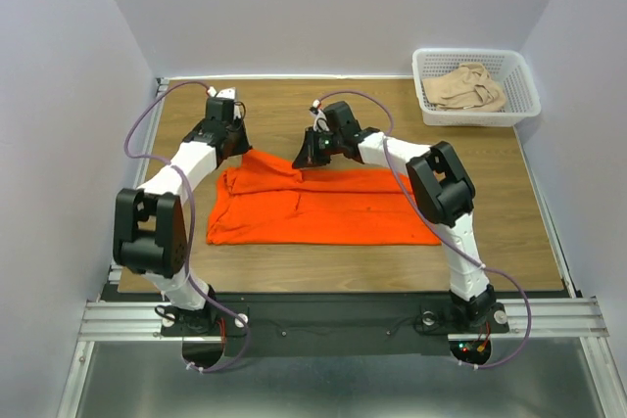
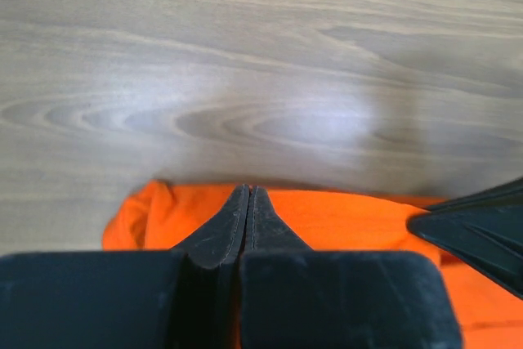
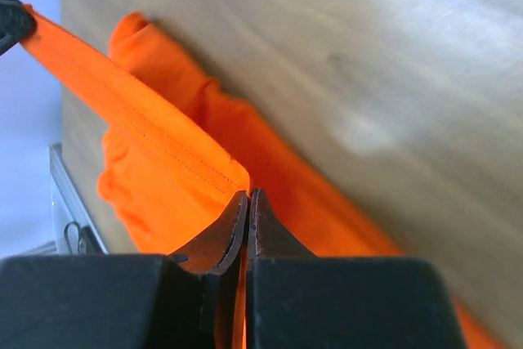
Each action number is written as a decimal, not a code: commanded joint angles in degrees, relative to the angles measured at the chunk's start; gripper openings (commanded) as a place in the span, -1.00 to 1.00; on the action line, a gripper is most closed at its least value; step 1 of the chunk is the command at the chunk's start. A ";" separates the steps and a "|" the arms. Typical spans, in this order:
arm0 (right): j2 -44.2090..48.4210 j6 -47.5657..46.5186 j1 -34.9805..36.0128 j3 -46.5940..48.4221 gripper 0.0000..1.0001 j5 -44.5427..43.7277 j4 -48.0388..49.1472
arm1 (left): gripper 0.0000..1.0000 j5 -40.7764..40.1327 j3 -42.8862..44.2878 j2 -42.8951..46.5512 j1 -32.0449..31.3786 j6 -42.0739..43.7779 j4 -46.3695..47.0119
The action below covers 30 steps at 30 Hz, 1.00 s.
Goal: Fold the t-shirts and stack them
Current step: Fold the tshirt
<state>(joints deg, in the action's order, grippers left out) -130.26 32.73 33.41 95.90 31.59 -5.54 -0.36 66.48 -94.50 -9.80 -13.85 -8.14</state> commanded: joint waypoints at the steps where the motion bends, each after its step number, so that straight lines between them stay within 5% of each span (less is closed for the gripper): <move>1: 6.33 -2.84 1.31 -3.25 -0.99 0.66 0.71 | -1.00 1.77 -4.59 7.20 -0.13 -2.23 -3.45; 22: 12.83 -9.61 5.26 -15.83 -0.87 6.20 -1.84 | -1.00 14.77 -23.66 31.47 -0.48 -15.50 -17.25; 30: 14.41 -11.72 5.70 -17.67 -0.84 5.59 -4.47 | -1.00 14.86 -29.56 34.20 -0.57 -17.53 -17.61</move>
<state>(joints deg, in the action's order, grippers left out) -119.37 23.44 38.41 79.24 36.88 -8.21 13.56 39.13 -61.60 -10.07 -29.78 -24.56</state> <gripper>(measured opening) 0.076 0.058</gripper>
